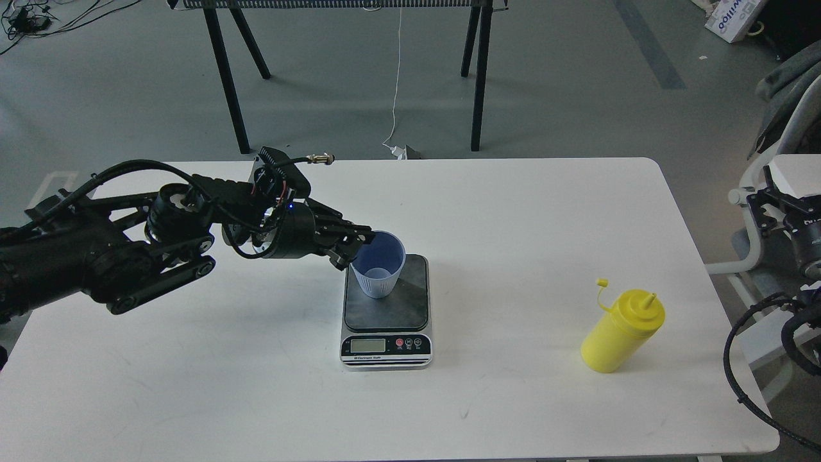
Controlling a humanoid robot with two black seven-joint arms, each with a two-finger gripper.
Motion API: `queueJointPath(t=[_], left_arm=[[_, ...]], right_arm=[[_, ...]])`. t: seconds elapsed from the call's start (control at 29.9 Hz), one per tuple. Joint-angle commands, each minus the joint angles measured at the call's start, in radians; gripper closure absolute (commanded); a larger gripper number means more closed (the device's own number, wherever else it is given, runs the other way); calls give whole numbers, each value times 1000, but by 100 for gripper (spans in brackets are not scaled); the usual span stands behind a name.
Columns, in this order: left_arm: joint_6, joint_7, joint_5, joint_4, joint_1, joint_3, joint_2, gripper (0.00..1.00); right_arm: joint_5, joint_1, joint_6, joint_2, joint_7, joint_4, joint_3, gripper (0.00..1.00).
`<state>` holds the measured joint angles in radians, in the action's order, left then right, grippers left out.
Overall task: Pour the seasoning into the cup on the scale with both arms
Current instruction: 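Lift the cup with the left gripper and carry it onto the scale, then open the left gripper, release the cup, and withdraw the left arm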
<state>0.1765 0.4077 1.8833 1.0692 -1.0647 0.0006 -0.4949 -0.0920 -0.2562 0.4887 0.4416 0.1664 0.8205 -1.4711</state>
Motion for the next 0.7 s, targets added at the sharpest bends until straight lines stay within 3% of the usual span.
queueJointPath(t=[0.0,0.1,0.17,0.2,0.37,0.57,0.67], left_arm=[[0,0,0,0,0,1,-1,80],[0,0,-3,3,0,-2,-4,61],[-5,2,-12,5,0,-4,-8,38],[-6,3,-12,5,-1,-8,-13,31],[-32,3,-116,6,-14,-80,-22,24],[-35,3,-597,-2,2,-258,-30,1],[-32,5,-859,-2,0,-271,-33,0]], right_arm=[[0,0,0,0,-1,0,0,1],[0,0,0,0,-1,2,0,1],[0,0,0,0,-1,2,0,1],[0,0,0,0,-1,2,0,1],[0,14,0,2,-1,5,-2,1],[-2,98,0,6,13,87,-2,1],[-2,196,0,0,30,182,-2,1]])
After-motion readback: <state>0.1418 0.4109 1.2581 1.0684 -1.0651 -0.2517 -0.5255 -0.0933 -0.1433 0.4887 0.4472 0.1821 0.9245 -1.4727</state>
